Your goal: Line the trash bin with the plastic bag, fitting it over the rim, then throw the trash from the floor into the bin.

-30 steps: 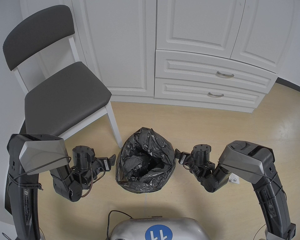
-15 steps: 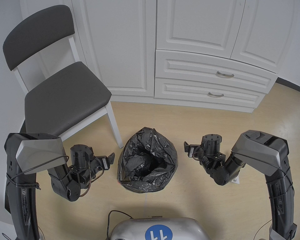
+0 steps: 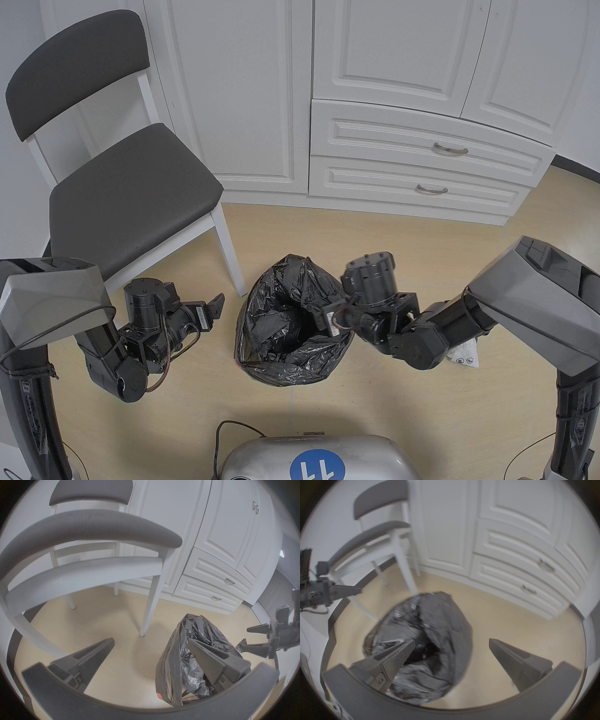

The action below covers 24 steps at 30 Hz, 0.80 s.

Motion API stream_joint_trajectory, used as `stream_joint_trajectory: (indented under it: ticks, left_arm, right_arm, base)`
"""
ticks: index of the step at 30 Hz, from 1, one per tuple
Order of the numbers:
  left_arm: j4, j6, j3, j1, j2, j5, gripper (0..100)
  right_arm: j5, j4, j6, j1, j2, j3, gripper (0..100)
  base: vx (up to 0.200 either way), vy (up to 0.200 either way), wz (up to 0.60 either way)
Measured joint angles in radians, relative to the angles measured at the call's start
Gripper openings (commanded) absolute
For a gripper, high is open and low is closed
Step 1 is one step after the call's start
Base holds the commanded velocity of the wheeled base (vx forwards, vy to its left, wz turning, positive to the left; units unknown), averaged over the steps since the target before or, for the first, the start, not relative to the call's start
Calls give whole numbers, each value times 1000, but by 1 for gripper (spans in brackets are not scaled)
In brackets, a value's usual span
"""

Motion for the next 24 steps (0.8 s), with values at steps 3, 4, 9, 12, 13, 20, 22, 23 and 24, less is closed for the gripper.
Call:
stream_joint_trajectory:
  ticks: [3,4,9,12,13,20,22,23,24]
  left_arm:
    - [0,1,10,1,-22,0,100]
    - [0,2,13,2,-27,0,100]
    - [0,3,19,3,-44,-1,100]
    - [0,3,20,4,-49,-1,100]
    - [0,3,20,4,-50,-1,100]
    - [0,4,20,6,-51,-1,100]
    - [0,3,19,6,-51,-1,100]
    - [0,3,19,6,-51,-1,100]
    - [0,3,19,6,-51,-1,100]
  right_arm:
    - [-35,23,-70,58,-3,-42,100]
    - [-51,26,-89,71,3,-50,100]
    - [-126,33,-186,109,48,-67,100]
    - [-180,31,-254,115,80,-74,100]
    - [-198,30,-269,114,92,-79,100]
    - [-242,29,-293,100,139,-102,100]
    - [-244,29,-294,89,144,-105,100]
    - [-245,29,-294,84,147,-106,100]
    - [-246,29,-294,80,149,-108,100]
  base:
    - [0,0,0]
    - [0,0,0]
    - [0,0,0]
    - [0,0,0]
    - [0,0,0]
    - [0,0,0]
    - [0,0,0]
    - [0,0,0]
    - [0,0,0]
